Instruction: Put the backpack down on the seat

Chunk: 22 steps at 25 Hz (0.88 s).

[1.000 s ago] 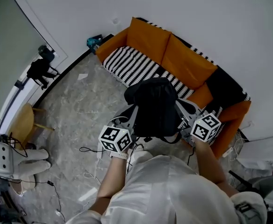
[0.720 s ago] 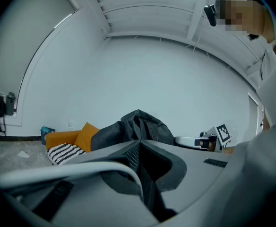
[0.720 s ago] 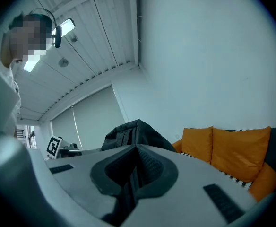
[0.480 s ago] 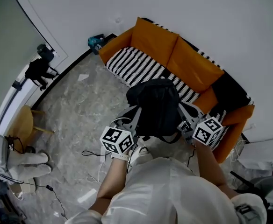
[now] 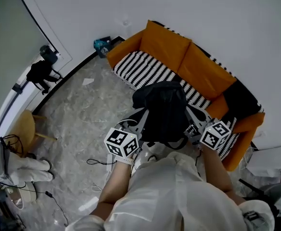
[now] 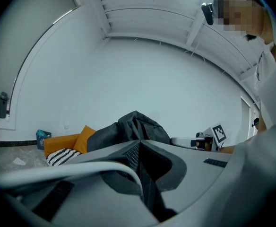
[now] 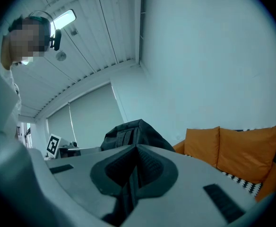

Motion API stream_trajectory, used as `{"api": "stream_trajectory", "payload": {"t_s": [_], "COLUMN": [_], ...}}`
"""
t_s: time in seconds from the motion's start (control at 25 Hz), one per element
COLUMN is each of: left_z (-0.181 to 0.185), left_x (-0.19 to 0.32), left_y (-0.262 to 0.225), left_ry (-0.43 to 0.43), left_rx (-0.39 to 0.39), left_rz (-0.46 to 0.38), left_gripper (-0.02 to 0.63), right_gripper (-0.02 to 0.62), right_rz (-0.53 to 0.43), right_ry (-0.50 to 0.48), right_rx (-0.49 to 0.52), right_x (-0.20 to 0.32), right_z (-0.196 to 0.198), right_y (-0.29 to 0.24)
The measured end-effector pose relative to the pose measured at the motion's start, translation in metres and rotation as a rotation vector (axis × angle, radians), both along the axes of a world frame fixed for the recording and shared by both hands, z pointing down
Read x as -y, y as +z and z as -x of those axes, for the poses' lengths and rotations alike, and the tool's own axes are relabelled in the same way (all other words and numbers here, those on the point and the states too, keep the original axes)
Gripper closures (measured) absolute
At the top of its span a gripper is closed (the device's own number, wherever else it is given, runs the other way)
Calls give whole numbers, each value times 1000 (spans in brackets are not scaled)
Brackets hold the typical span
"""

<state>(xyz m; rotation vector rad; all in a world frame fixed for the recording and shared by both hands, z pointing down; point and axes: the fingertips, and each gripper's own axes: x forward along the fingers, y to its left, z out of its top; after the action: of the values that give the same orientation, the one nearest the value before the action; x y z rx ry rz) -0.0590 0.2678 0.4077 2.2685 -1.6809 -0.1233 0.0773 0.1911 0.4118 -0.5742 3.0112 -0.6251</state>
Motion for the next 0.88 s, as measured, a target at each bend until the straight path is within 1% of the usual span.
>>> {"api": "stream_trajectory", "payload": {"t_s": [0.08, 0.24, 0.36, 0.56, 0.72, 0.88], "left_z": [-4, 35, 45, 83, 97, 104], "left_x": [3, 5, 16, 51, 86, 127], "left_y": [4, 2, 5, 10, 16, 21], "left_ry": [-1, -4, -14, -32, -39, -40], "left_rx": [3, -17, -26, -36, -45, -66], "left_rz": [2, -1, 3, 27, 50, 65], "left_gripper": [581, 581, 581, 580, 581, 581], "right_gripper": [575, 575, 575, 575, 575, 575], "right_rz": [3, 11, 16, 44, 64, 83], "right_ry": [-11, -17, -30, -51, -75, -86], "right_rx": [4, -19, -30, -29, -21, -18], "right_x": [2, 5, 15, 52, 86, 124], "right_z": [-3, 37, 48, 88, 106, 111], "right_y": [5, 4, 8, 13, 19, 23]}}
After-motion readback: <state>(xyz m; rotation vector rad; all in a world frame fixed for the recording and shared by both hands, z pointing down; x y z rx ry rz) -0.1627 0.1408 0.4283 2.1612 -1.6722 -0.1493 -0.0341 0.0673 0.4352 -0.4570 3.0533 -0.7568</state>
